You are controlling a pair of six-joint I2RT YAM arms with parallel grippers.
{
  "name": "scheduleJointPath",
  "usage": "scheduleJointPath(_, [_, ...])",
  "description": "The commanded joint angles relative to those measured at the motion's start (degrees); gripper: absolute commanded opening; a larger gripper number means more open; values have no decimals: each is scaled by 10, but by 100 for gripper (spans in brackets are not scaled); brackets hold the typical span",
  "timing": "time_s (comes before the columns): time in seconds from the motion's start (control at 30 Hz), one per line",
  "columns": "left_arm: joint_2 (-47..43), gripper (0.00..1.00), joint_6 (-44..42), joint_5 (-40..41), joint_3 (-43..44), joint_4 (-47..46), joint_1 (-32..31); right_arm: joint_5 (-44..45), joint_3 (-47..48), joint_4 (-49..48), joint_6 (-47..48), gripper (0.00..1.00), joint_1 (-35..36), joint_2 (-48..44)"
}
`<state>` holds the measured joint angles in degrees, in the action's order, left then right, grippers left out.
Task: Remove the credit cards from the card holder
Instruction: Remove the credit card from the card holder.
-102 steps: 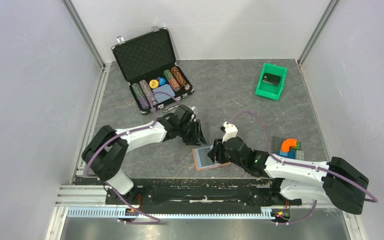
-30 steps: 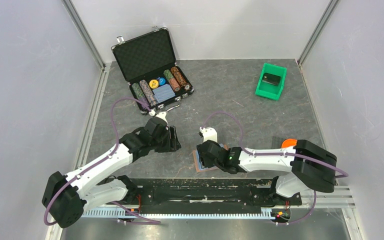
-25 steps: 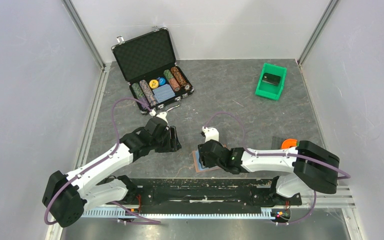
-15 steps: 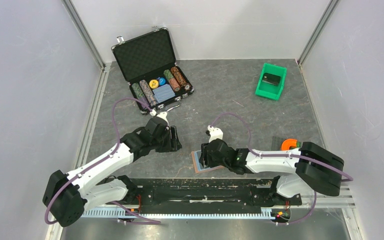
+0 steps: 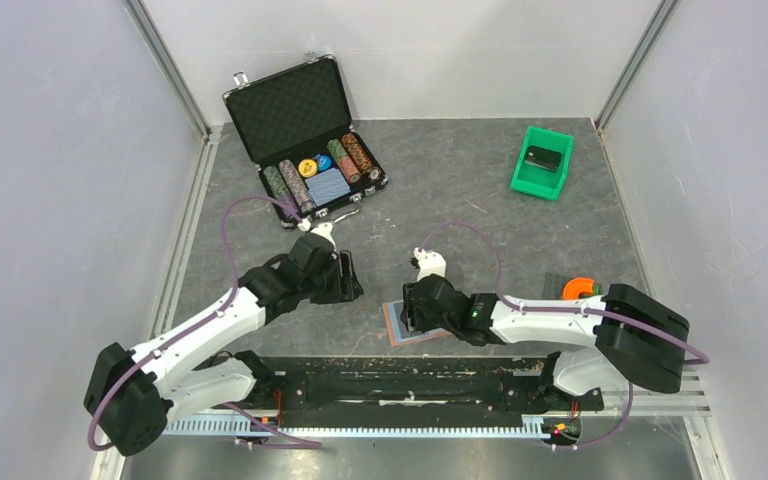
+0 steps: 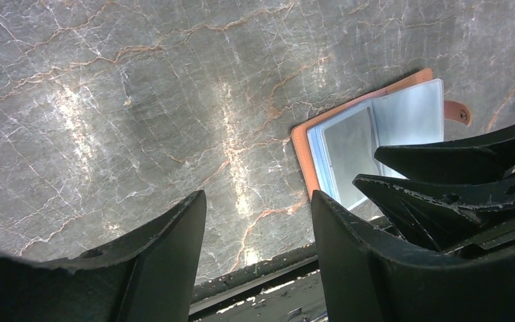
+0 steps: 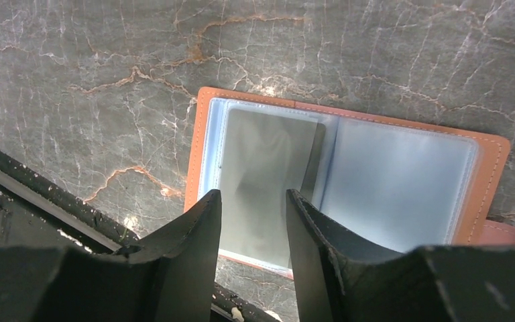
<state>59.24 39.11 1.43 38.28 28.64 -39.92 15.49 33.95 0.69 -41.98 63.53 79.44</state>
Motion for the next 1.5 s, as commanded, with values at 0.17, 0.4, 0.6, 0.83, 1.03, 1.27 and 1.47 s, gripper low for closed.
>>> scheduleJointPath(0.17, [-27, 66, 6, 8, 1, -1, 1, 61, 51, 58, 13, 33, 16, 46])
scheduleJointPath(0.4, [-33, 66, 14, 3, -10, -9, 1, 75, 54, 69, 16, 19, 20, 60])
scheduleJointPath(0.6, [-16, 66, 14, -10, -5, -16, 1, 84, 34, 50, 15, 0, 19, 39])
scheduleJointPath(0.83, [-22, 66, 11, 9, -1, -7, 1, 61, 64, 63, 36, 18, 24, 16])
scheduleJointPath(1.03, [-61, 67, 7, 47, 2, 11, 1, 96, 104, 105, 37, 49, 48, 29])
scheduleJointPath(1.27, [-89, 67, 13, 53, -12, 18, 1, 108, 129, 130, 39, 63, 60, 71])
scheduleJointPath(1.47, [-102, 68, 18, 58, -18, 21, 1, 118, 138, 148, 43, 65, 64, 100])
